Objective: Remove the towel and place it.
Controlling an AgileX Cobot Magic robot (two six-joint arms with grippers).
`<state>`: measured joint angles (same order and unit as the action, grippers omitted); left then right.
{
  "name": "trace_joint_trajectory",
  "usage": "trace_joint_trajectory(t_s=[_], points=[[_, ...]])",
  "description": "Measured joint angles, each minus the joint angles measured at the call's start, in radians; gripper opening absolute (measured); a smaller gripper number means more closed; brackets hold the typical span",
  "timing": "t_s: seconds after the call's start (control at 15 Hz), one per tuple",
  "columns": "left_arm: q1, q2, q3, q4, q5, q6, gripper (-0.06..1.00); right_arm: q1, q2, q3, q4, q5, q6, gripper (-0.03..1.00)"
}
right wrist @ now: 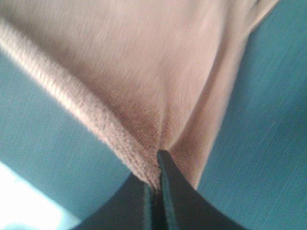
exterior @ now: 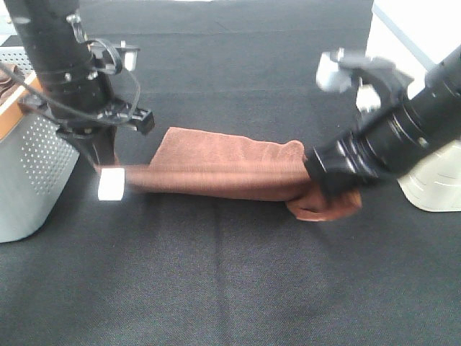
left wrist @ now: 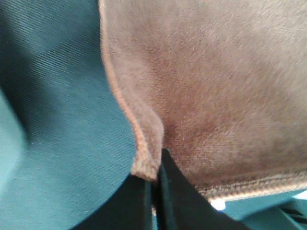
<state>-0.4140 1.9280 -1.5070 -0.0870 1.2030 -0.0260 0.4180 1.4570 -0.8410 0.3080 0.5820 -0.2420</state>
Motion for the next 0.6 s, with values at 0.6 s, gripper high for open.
trace_joint_trajectory(t_s=[0.6], points=[[0.022,-0.008,-0.133,0.379,-0.787,-0.087,0.00,-0.008,0.200,-0.245,-0.113,-0.831,-0.020,0.00]])
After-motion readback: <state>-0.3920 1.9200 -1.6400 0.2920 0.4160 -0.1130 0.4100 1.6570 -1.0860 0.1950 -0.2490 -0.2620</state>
